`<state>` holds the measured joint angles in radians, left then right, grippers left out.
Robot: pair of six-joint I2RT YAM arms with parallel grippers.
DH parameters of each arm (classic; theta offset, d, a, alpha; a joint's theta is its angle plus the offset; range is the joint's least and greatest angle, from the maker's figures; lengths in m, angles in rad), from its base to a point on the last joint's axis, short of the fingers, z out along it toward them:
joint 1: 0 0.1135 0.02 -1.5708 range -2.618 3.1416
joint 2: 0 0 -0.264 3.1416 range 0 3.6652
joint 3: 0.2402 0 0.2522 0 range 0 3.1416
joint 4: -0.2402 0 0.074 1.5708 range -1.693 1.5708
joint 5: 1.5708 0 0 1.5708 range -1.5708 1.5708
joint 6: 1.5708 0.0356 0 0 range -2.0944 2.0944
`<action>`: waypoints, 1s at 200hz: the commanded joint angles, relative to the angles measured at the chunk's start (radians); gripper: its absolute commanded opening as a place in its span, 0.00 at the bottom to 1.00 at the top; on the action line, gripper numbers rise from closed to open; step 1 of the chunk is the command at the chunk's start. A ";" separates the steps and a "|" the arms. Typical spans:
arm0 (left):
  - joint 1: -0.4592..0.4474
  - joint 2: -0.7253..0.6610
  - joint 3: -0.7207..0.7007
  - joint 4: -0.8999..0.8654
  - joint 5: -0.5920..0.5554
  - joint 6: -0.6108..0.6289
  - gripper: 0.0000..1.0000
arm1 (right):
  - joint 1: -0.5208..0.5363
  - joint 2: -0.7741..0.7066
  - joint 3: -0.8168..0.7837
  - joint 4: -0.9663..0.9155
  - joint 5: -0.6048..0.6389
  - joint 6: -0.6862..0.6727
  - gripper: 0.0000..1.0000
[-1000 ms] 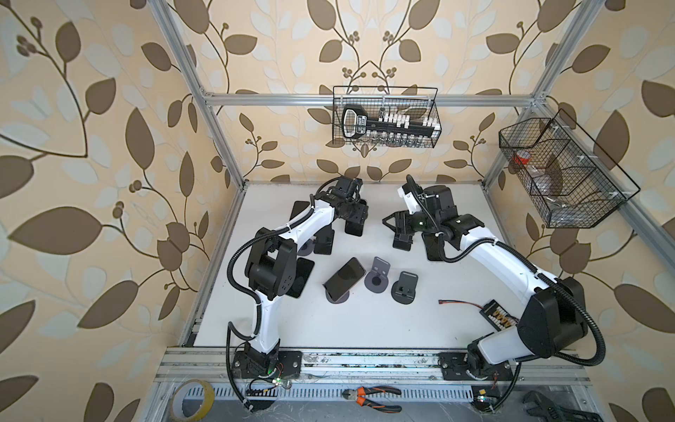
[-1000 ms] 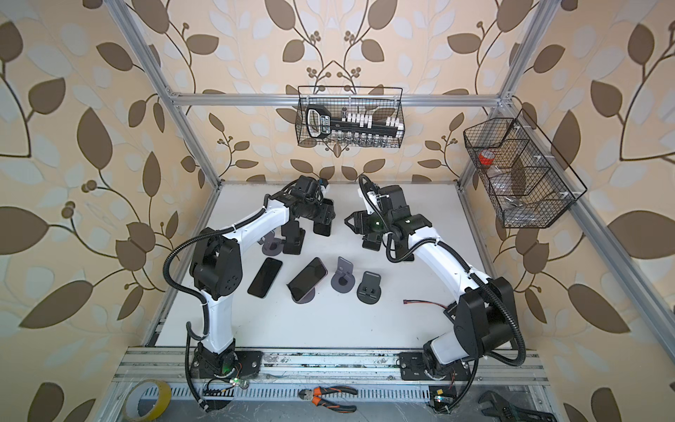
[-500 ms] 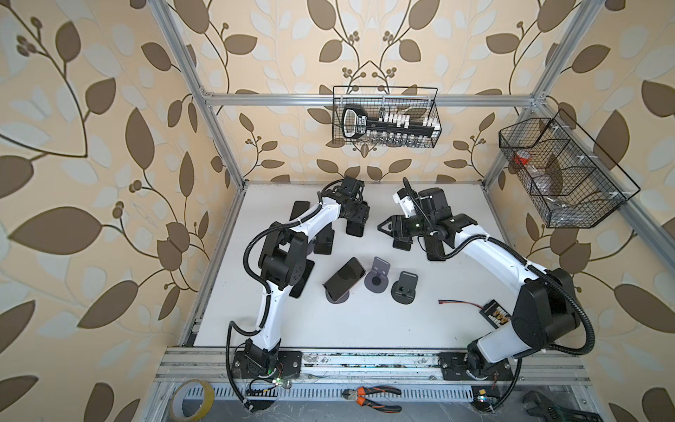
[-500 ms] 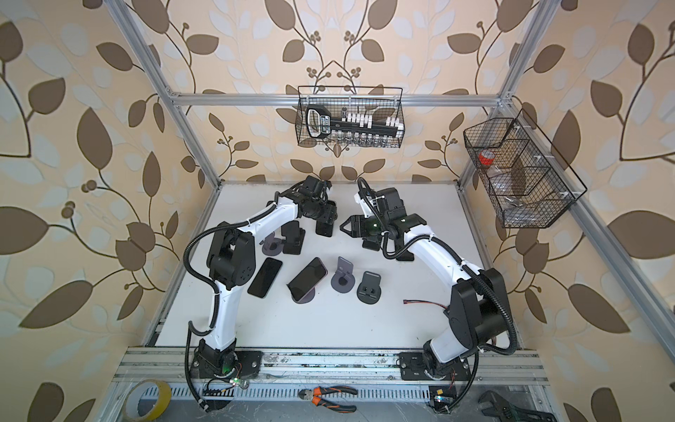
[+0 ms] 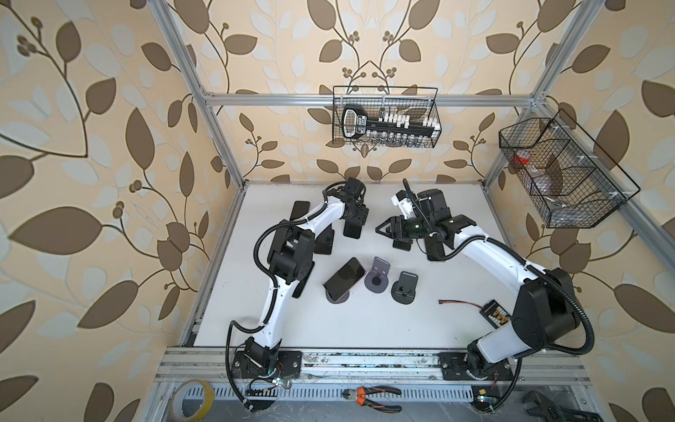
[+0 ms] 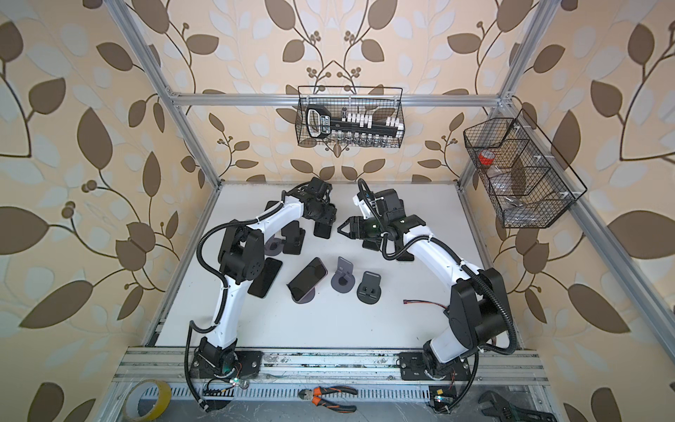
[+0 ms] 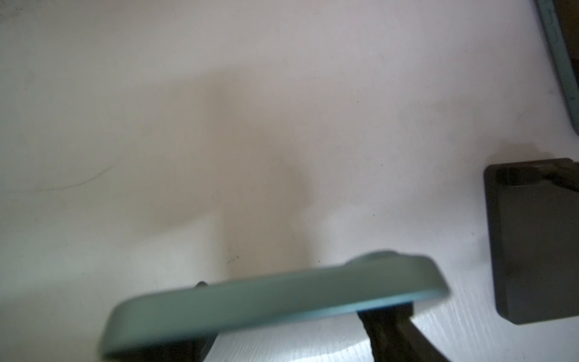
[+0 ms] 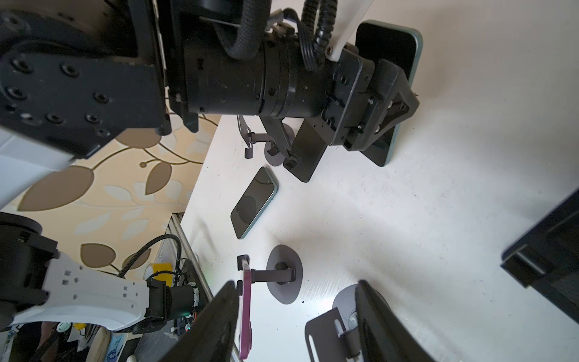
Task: Remove the phone from the phone stand
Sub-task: Place the phone at the top-center of the table.
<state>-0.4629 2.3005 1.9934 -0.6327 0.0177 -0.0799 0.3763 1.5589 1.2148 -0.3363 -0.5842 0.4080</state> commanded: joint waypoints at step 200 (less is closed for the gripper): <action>0.035 0.043 0.086 -0.035 -0.054 0.006 0.61 | 0.070 -0.091 -0.067 -0.035 0.081 0.024 0.61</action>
<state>-0.4431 2.3241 2.0281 -0.6460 -0.0315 -0.0734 0.4404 1.4899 1.1687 -0.3607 -0.5194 0.4301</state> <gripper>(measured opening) 0.730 0.608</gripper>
